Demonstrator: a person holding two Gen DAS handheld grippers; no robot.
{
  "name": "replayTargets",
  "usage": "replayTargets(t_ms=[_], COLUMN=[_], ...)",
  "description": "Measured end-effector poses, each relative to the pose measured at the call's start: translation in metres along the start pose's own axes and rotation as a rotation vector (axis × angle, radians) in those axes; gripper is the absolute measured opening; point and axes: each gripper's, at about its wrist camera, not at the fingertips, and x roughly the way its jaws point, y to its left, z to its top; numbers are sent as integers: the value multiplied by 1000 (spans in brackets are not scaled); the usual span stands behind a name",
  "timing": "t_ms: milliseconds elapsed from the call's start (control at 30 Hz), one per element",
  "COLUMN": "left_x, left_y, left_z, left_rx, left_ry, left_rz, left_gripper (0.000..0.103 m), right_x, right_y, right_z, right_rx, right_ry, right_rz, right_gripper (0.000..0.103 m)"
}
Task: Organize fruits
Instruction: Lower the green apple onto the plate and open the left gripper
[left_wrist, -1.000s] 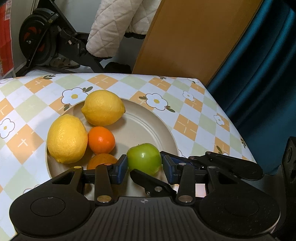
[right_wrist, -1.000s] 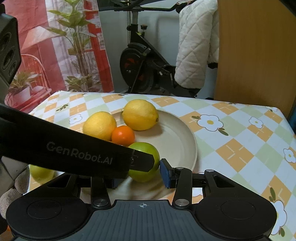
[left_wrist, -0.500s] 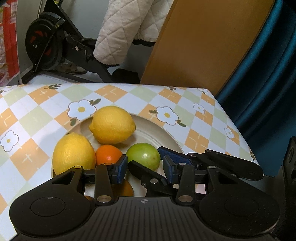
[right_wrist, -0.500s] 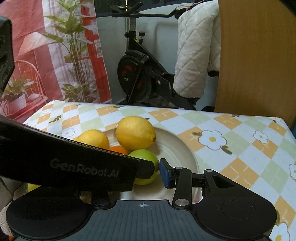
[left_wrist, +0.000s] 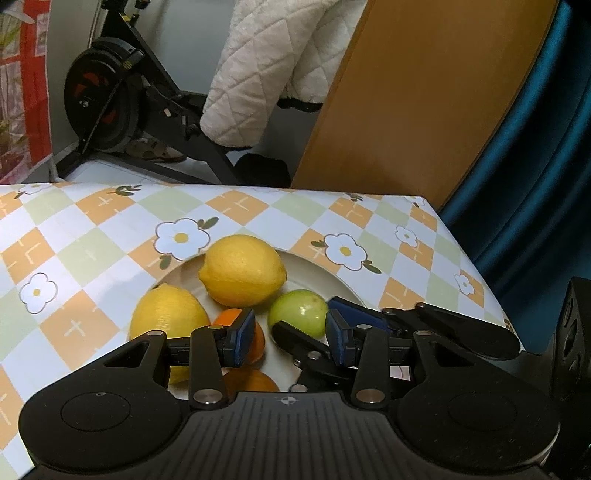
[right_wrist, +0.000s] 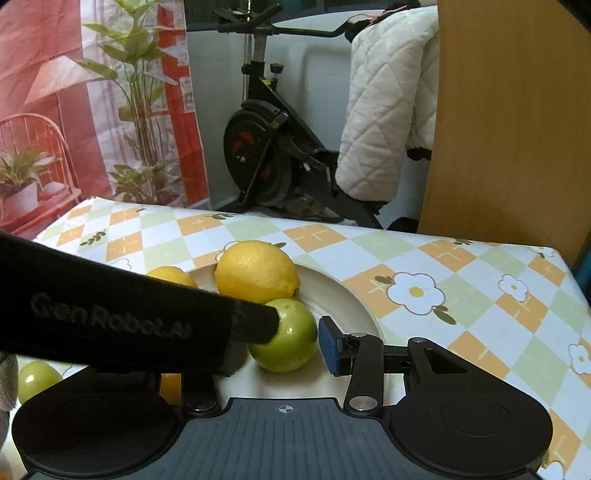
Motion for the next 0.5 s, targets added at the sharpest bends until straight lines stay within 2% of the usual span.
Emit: replayTargets(t_ms=[233,500], left_x=[-22,-56], left_y=[3,7], left_z=[1,-5], left_rx=[3,7], left_ry=[-26,-53], left_rz=[14,22], left_gripper=[44,44], right_x=[-21,-51], right_y=[3,12], right_z=[4,7], right_rx=[-10,-8], right_ry=[-25,-50], right_rz=[1,32], right_gripper=[50,51])
